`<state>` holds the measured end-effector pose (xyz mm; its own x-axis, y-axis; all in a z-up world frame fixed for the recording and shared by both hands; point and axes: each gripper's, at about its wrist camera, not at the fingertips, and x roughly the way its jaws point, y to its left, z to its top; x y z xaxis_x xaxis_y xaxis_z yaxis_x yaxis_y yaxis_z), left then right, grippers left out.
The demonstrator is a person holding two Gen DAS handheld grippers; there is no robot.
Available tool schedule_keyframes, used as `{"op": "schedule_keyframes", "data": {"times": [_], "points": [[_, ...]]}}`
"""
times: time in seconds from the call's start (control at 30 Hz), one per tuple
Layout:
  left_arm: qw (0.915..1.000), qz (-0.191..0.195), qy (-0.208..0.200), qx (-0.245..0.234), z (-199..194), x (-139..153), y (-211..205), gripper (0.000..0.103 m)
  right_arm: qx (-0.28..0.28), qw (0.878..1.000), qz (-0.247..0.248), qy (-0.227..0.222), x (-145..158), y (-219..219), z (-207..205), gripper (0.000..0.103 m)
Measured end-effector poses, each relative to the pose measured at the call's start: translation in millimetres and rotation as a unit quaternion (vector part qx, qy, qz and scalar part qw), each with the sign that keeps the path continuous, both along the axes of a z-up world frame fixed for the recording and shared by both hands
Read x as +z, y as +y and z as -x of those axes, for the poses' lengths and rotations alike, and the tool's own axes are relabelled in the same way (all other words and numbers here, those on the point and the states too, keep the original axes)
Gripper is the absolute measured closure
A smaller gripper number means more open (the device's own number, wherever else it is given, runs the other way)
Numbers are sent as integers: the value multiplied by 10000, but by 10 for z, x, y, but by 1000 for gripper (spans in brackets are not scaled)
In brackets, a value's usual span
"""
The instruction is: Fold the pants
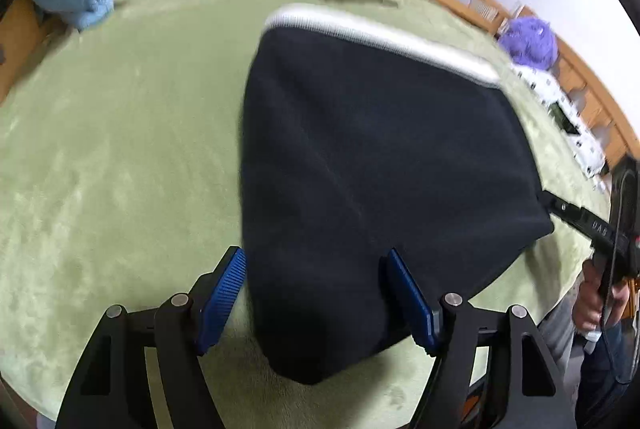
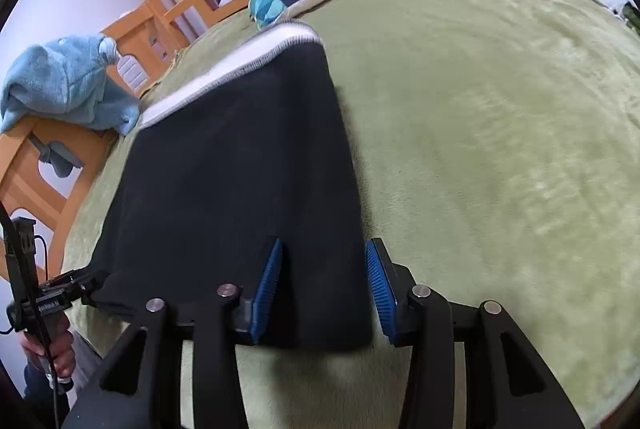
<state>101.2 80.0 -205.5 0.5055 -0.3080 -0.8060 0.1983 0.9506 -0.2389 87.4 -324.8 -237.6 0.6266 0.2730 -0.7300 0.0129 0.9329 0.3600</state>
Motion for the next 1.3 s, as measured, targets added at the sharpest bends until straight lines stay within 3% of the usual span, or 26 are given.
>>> {"op": "schedule_keyframes", "data": {"times": [0.07,0.13,0.2,0.27,0.37,0.43,0.53,0.73,0.83,0.9,1.0,1.3], "points": [[9997,-156,-164,-80,68,31,-54,31,-191,9995,-82,-236,95,-36,137,61],[9986,-511,13,-113,70,-145,-191,26,-176,9994,-170,-226,38,18,232,61],[9977,-630,240,-71,37,-257,-234,26,-107,9988,445,178,-138,188,157,61],[9986,-476,248,-17,57,-75,-191,28,-88,9968,783,138,-106,307,195,61],[9988,-392,-302,-30,204,303,-206,27,-179,9964,819,-100,230,311,354,61],[9971,-533,-533,-95,285,498,-304,27,-71,9960,778,-434,466,390,476,59],[9963,-614,-596,-18,395,719,-441,27,-70,9921,1129,-536,689,550,584,58],[9924,-729,-963,220,805,1202,-588,27,-318,9916,1123,-557,1232,696,738,47],[9897,-814,-1140,298,985,1418,-641,23,-413,9882,1279,-742,1515,728,907,32],[9869,-944,-1253,368,1120,1525,-677,18,-529,9829,1518,-893,1705,751,1064,12],[9863,-908,-1301,442,1264,1643,-706,15,-762,9751,1700,-1199,1937,782,1314,2],[9822,-888,-1521,649,1565,1815,-707,11,-899,9735,1660,-1291,2085,751,1676,1]]}}
